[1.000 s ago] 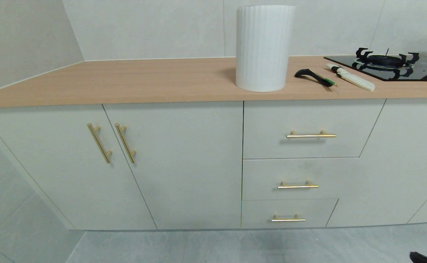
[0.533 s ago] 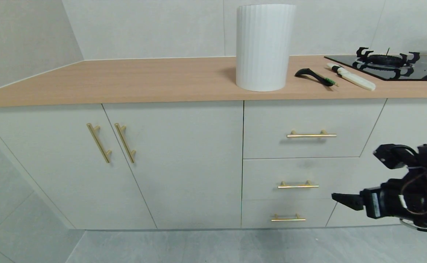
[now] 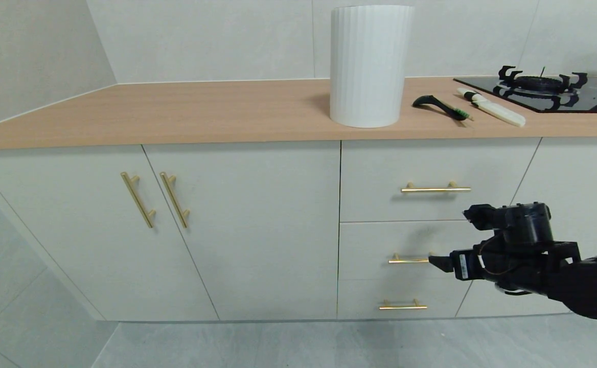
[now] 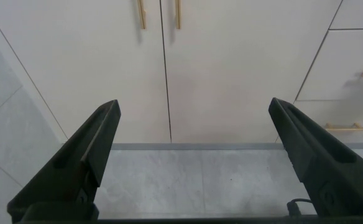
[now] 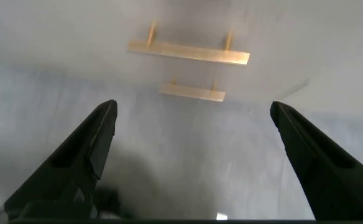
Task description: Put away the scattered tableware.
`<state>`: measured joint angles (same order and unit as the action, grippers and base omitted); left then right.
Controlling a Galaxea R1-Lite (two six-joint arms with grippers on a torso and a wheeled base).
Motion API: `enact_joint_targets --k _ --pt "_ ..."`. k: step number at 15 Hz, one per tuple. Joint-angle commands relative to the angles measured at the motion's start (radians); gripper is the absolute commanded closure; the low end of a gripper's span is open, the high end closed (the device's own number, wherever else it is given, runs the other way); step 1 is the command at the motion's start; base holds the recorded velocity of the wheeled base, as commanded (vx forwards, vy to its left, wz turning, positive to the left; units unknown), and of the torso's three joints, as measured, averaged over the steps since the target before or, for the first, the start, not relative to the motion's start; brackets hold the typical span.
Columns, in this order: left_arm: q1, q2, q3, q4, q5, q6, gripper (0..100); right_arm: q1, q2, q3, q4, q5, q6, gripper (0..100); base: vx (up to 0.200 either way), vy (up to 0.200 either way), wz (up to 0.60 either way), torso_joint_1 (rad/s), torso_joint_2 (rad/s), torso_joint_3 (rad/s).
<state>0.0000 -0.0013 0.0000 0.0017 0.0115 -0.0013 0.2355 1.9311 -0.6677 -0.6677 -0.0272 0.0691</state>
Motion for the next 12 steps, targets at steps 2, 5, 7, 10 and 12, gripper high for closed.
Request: enact_joint_targets --k 2,5,7,10,12 --pt "0.000 0.001 0.000 0.000 0.001 0.000 0 0.011 0.114 0.036 -0.101 -0.020 0.003 0 0.000 0.000 0.00 0.000 0.00 0.000" --pt "0.000 0.001 0.000 0.000 0.001 0.000 0 0.013 0.246 0.030 -0.242 -0.071 0.004 0 0.000 0.000 0.00 0.000 0.00 0.000" --pt "0.000 0.001 0.000 0.000 0.001 0.000 0 0.013 0.305 0.031 -0.379 -0.106 0.008 0 0.000 0.000 0.00 0.000 0.00 0.000" --pt "0.000 0.001 0.000 0.000 0.001 0.000 0 0.010 0.358 0.017 -0.457 -0.118 0.009 0 0.000 0.000 0.00 0.000 0.00 0.000" --pt "0.000 0.001 0.000 0.000 0.001 0.000 0 0.011 0.398 -0.003 -0.504 -0.129 0.021 0 0.000 0.000 0.00 0.000 0.00 0.000"
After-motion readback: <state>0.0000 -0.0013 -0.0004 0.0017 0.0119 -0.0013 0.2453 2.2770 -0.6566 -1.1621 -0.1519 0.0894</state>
